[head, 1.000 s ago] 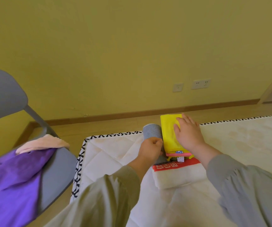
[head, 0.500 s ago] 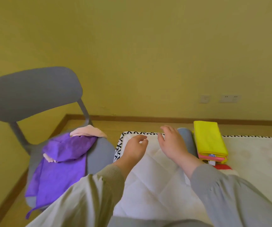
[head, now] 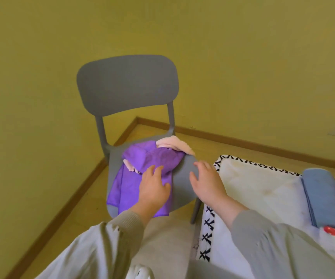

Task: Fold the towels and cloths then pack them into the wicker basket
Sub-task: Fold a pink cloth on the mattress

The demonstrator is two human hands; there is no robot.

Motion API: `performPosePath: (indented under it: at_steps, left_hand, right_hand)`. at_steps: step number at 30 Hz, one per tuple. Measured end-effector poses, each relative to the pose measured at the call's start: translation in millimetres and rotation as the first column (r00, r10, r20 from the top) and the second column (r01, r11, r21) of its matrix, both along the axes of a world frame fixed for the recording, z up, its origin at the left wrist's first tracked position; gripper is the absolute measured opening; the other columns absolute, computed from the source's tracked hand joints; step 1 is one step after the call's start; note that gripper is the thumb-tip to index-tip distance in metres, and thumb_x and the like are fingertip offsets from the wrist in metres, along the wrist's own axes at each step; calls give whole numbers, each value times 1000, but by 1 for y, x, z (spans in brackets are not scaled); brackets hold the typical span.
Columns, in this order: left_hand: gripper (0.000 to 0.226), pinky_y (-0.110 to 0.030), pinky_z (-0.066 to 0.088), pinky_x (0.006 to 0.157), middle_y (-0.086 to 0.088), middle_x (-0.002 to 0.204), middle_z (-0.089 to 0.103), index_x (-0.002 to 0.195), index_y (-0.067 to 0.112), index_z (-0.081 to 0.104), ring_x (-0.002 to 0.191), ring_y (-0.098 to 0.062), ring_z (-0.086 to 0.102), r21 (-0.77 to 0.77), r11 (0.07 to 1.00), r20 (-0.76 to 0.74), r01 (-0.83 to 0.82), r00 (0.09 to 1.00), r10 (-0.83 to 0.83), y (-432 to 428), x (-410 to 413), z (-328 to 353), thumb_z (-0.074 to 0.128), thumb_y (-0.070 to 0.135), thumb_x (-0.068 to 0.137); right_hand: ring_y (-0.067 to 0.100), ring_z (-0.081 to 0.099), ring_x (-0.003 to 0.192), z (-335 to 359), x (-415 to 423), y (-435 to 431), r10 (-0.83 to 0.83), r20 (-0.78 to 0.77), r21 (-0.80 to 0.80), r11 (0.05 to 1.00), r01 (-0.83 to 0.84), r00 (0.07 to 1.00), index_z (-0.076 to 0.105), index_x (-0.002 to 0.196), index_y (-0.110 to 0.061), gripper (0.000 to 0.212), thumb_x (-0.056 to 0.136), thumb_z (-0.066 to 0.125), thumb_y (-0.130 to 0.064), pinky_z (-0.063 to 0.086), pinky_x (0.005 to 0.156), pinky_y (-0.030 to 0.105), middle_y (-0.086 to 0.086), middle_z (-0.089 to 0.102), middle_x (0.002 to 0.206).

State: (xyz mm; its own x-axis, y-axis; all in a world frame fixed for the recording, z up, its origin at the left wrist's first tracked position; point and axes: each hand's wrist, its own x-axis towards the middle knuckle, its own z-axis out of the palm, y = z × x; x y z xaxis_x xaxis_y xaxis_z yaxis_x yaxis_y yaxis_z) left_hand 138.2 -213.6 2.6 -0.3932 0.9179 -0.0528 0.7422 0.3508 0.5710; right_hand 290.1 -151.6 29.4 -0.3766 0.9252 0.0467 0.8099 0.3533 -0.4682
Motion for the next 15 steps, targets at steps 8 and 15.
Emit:
performPosePath:
  at_steps: [8, 15]
  left_hand:
    - [86, -52, 12, 115, -9, 160, 1, 153, 28, 6, 147, -31, -1, 13, 997, -252, -83, 964, 83, 11, -51, -42, 59, 37, 85]
    - [65, -61, 15, 111, -2, 160, 13, 151, 30, 20, 147, -31, 9, -192, 960, -448, 205, 852, -271, 47, -69, -78, 28, 49, 89]
  right_hand:
    - [21, 17, 143, -34, -49, 0, 103, 89, -90, 991, -95, 991, 25, 147, -13, 62, 93, 49, -31, 16, 115, 30, 7, 14, 157]
    - [21, 15, 144, -50, -77, 27, 63, 48, -41, 997, -61, 997, 23, 148, -12, 64, 93, 50, -33, 15, 116, 30, 6, 8, 159]
